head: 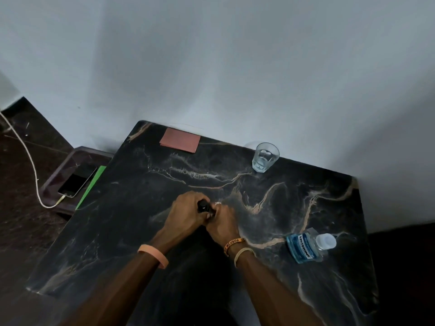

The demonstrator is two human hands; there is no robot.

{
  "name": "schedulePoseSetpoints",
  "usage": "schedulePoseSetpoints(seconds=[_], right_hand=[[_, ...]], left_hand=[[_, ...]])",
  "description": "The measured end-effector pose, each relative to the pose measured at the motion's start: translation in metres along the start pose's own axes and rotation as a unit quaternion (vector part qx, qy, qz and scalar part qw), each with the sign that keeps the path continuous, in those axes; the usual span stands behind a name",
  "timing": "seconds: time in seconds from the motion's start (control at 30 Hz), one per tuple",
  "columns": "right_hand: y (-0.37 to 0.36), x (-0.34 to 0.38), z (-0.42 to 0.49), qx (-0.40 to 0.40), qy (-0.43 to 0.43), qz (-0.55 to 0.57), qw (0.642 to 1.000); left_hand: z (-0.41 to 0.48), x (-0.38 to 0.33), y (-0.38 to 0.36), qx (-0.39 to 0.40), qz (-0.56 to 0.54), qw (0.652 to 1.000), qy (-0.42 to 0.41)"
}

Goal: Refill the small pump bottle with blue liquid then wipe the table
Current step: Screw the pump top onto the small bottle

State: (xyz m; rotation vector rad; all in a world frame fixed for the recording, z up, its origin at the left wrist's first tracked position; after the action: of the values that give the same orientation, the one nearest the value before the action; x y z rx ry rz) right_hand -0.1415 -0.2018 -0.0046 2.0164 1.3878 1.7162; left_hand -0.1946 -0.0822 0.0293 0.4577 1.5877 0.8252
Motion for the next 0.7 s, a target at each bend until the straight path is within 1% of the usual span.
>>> schedulePoseSetpoints(seconds=[0.17, 0.27, 0.4, 0.47, 0.53, 0.6, 0.7], right_hand=[[0.001, 0.003, -0.001, -0.003, -0.009, -0.007, 1.000], [0.003, 0.006, -0.002, -0.002, -0.007, -0.011, 1.000], [0.004, 0.007, -0.003, 0.001, 0.019, -0.007, 1.000], [0.004, 0.007, -0.005, 0.000, 0.014, 0.011, 1.000], [0.004, 0.007, -0.005, -0.007, 0.004, 0.017, 1.000], [0.004, 0.008, -0.005, -0.015, 0.013, 0.002, 1.000], [0.005, 0.009, -0.005, -0.014, 0.022, -0.003, 1.000]], left_hand=[[0.003, -0.006, 0.002, 0.019, 0.022, 1.000, 0.014], [0.007, -0.008, 0.002, 0.032, 0.016, 0.999, 0.006], [0.007, -0.012, 0.000, 0.012, 0.039, 0.999, 0.010], [0.007, -0.010, 0.002, 0.002, 0.056, 0.998, 0.022], [0.007, -0.009, 0.003, 0.008, 0.054, 0.998, 0.016], [0.006, -0.009, 0.002, 0.016, 0.057, 0.998, -0.003], [0.005, -0.007, -0.001, 0.006, 0.041, 0.999, 0.010]])
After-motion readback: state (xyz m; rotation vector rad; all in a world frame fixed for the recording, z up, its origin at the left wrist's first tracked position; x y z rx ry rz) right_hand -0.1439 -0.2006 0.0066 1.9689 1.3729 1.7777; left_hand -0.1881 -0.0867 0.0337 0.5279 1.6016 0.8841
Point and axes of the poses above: each hand's wrist, its own z-axis towards the middle knuckle, its own y-axis out of the back of the hand, x = y × z, the point moved 1 cm from there along z, towards the middle knuckle, and after that the axes turned 7 degrees about -y, right-handed, at the moved point
